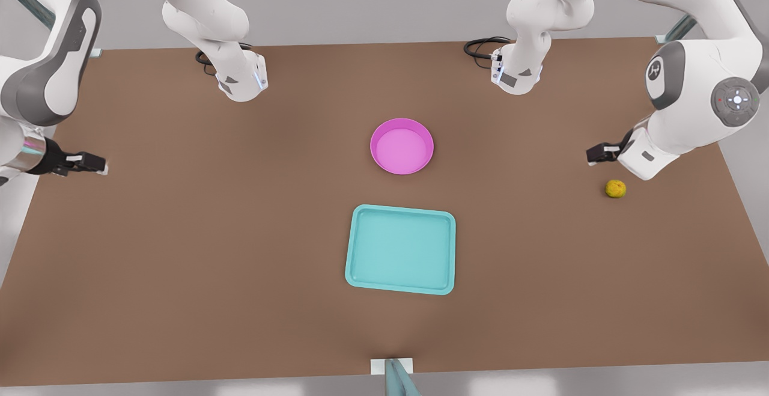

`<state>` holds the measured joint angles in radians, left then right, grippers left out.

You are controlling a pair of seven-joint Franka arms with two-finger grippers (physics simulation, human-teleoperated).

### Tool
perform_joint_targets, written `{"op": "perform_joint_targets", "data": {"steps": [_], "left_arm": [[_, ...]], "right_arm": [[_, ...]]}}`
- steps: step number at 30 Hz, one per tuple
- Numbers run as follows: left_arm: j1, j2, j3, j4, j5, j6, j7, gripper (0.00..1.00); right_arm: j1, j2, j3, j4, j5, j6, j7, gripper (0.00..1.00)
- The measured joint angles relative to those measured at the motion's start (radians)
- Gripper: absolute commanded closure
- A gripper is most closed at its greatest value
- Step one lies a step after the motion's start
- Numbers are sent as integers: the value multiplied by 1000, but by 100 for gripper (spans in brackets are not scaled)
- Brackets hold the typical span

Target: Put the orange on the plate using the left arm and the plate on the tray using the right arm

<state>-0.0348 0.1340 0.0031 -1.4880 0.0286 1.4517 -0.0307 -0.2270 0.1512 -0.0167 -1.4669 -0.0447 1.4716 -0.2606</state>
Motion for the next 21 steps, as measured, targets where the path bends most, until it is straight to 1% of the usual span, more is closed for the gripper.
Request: {"op": "perform_joint_targets", "data": {"steps": [2,4,7,9,12,14,16,18,21], "left_arm": [[0,17,3,-10,0,10,-2,0],[-1,72,22,-60,1,34,-6,0],[128,207,46,-101,-5,112,-1,0],[191,283,86,-135,-7,198,24,0],[252,355,136,-260,-7,407,76,0],[276,370,147,-357,-7,531,112,0],[283,373,181,-432,-7,646,153,0],[285,364,196,-488,-7,731,192,0],[285,354,200,-522,-7,814,244,0]], "right_arm": [[1,0,0,0,0,17,-16,0],[1,1,0,0,0,30,-30,0],[2,1,0,0,0,42,-49,0],[2,1,0,0,0,48,-60,0],[2,8,0,1,0,54,-74,0],[1,13,0,2,0,58,-82,0],[1,15,0,3,0,60,-89,0],[1,15,0,3,0,61,-96,0],[3,14,0,3,-1,63,-105,0]]}}
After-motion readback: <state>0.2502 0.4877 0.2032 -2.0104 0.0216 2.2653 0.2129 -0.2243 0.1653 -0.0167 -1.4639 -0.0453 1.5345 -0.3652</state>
